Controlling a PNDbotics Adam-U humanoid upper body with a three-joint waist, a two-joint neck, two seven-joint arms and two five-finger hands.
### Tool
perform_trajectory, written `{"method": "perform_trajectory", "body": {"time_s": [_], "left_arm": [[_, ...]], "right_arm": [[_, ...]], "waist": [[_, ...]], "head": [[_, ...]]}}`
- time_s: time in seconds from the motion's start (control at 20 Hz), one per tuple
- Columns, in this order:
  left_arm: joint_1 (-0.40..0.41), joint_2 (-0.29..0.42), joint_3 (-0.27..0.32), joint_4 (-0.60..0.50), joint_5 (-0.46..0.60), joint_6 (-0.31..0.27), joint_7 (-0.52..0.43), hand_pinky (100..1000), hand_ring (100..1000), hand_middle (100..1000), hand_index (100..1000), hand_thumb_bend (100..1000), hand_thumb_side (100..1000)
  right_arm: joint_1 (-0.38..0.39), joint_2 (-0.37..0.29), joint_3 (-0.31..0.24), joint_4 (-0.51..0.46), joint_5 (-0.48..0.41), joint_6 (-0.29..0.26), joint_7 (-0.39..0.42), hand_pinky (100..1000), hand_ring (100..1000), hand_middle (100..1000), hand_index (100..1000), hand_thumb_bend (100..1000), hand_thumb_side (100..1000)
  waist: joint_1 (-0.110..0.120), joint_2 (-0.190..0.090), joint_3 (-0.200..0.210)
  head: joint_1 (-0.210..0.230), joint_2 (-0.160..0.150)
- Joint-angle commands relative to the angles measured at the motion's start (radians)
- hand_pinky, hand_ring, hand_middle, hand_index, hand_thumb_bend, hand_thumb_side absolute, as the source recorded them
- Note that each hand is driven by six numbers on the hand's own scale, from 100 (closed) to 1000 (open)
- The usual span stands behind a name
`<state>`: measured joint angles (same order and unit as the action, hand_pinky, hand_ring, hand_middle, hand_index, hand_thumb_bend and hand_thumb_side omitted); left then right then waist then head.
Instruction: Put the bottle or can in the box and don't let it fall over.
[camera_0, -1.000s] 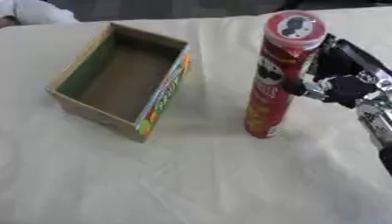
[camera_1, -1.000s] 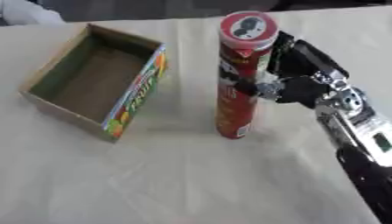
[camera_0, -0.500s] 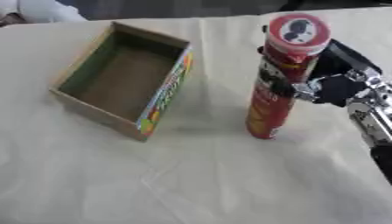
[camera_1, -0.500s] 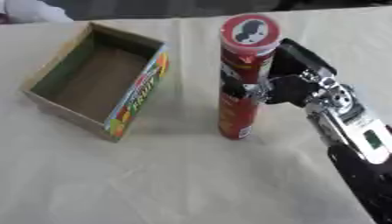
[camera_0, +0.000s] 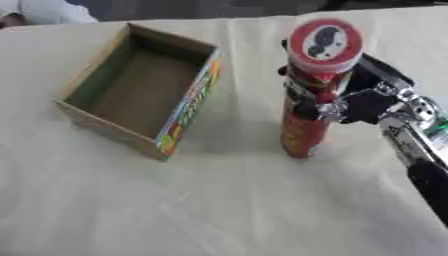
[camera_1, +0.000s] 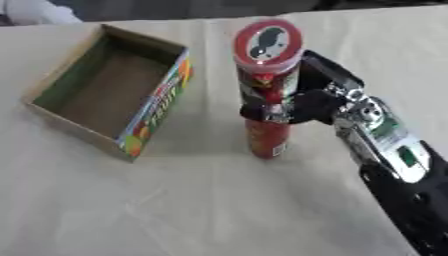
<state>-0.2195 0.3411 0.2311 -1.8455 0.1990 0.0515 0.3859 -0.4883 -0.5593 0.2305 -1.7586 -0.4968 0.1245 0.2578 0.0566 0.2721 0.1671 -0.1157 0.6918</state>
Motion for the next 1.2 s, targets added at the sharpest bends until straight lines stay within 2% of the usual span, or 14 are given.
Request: {"method": "perform_trajectory", "body": {"time_s": [0.05,0.15,0.25,0.3,0.4,0.45,0.55,0.65,0.9,1.2], "left_arm": [[-0.008,0.019,0.007,-0.011,0.005,0.000,-0.003,888,739,507,668,100,643],[-0.008,0.019,0.007,-0.011,0.006,0.000,-0.002,887,739,506,668,100,644],[-0.008,0.019,0.007,-0.011,0.007,0.000,-0.002,886,738,505,667,100,644],[-0.007,0.019,0.007,-0.011,0.007,0.000,-0.002,885,738,504,666,100,644],[-0.007,0.018,0.008,-0.011,0.009,-0.001,-0.002,884,737,504,666,100,645],[-0.006,0.018,0.008,-0.011,0.009,-0.001,-0.002,883,737,503,665,100,646],[-0.006,0.018,0.008,-0.011,0.011,-0.001,-0.002,881,736,502,663,100,647],[-0.006,0.019,0.008,-0.011,0.012,-0.001,-0.003,879,735,500,662,100,646],[-0.006,0.023,0.008,-0.011,0.012,-0.003,-0.004,878,735,499,661,100,644],[-0.009,0.027,0.007,-0.013,0.013,-0.004,-0.005,877,735,499,661,100,642]], "right_arm": [[-0.001,-0.015,-0.002,-0.020,-0.019,0.006,0.005,607,699,850,753,587,100],[0.006,-0.018,-0.002,-0.033,-0.033,0.013,0.002,505,602,769,672,515,100],[0.011,-0.020,-0.004,-0.040,-0.054,0.015,-0.012,360,476,627,522,413,100],[0.013,-0.020,-0.005,-0.041,-0.065,0.014,-0.024,238,376,523,404,365,100],[0.014,-0.018,-0.006,-0.043,-0.090,0.003,-0.051,124,287,439,298,335,100],[0.015,-0.017,-0.005,-0.047,-0.104,-0.005,-0.062,100,258,404,260,305,100],[0.017,-0.019,-0.004,-0.055,-0.133,-0.023,-0.072,100,185,329,192,226,100],[0.017,-0.024,-0.007,-0.070,-0.153,-0.040,-0.071,100,157,299,174,155,100],[0.002,-0.061,-0.024,-0.128,-0.157,-0.062,-0.064,100,161,304,174,100,100],[-0.089,-0.144,-0.037,-0.187,-0.152,-0.062,-0.129,100,177,322,184,100,100]], "waist": [[0.000,-0.013,-0.001],[0.000,-0.013,-0.002],[0.001,-0.013,-0.002],[0.001,-0.013,-0.002],[0.002,-0.012,-0.002],[0.002,-0.012,-0.002],[0.002,-0.012,-0.003],[0.001,-0.012,-0.004],[0.000,-0.015,-0.006],[-0.004,-0.017,0.005]], "head": [[0.001,-0.005],[0.001,-0.004],[0.001,-0.004],[0.001,-0.004],[0.000,-0.004],[0.000,-0.004],[0.001,-0.003],[0.002,-0.003],[0.002,-0.001],[-0.008,0.001]]}}
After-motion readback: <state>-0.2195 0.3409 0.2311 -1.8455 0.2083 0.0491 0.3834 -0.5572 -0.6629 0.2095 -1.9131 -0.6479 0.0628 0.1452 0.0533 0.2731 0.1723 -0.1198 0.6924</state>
